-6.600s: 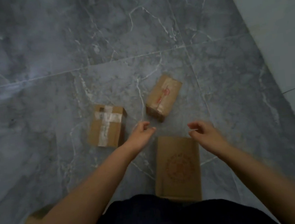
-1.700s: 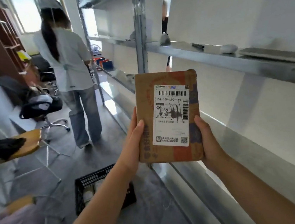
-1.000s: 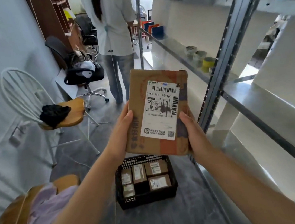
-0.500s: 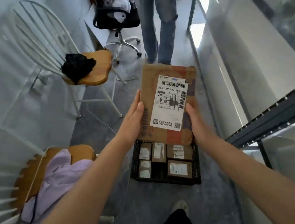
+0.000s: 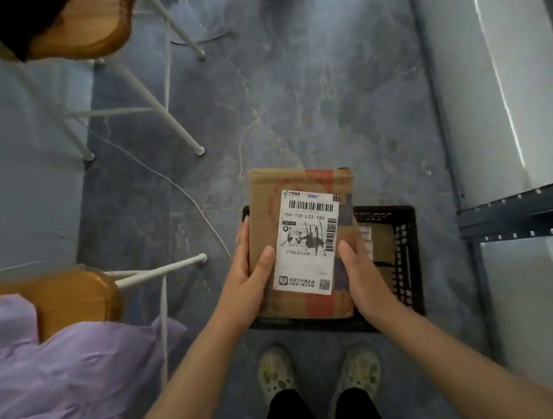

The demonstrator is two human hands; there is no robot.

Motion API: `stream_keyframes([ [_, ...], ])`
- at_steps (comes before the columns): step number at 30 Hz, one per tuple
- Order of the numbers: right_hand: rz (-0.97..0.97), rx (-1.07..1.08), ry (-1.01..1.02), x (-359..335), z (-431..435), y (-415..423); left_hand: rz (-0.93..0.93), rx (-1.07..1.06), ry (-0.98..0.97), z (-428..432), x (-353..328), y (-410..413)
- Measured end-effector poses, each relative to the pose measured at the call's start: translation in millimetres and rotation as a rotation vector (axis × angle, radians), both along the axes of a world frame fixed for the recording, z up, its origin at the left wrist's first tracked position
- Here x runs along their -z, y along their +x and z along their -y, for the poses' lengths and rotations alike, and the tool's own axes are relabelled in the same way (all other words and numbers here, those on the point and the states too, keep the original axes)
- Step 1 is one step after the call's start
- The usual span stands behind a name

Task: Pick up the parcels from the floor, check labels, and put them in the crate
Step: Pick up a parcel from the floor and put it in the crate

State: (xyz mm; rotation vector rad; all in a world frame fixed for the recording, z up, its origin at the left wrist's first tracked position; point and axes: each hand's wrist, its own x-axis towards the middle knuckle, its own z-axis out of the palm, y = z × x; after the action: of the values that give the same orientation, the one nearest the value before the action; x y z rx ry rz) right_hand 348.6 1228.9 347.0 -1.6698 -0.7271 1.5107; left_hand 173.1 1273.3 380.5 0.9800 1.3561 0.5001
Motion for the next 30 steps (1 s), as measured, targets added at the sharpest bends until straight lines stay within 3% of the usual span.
stream_keyframes([
  [8, -0.007, -0.024, -0.135, 171.6, 18.3, -26.1, -0.097, -0.024, -0.137, 13.1, 168.0, -16.4],
  [14, 0.054, -0.116, -0.189, 242.5, 12.9, -33.1, -0.198, 0.013, -0.122, 10.4, 251.4, -26.3],
  [23, 0.158, -0.203, -0.142, 280.5, -19.9, -35.9, -0.373, 0.038, -0.070, -16.1, 297.9, -12.9],
  [30, 0.161, -0.244, -0.171, 278.2, -28.9, -36.9, -0.482, 0.023, -0.067, -19.7, 292.0, -4.9],
])
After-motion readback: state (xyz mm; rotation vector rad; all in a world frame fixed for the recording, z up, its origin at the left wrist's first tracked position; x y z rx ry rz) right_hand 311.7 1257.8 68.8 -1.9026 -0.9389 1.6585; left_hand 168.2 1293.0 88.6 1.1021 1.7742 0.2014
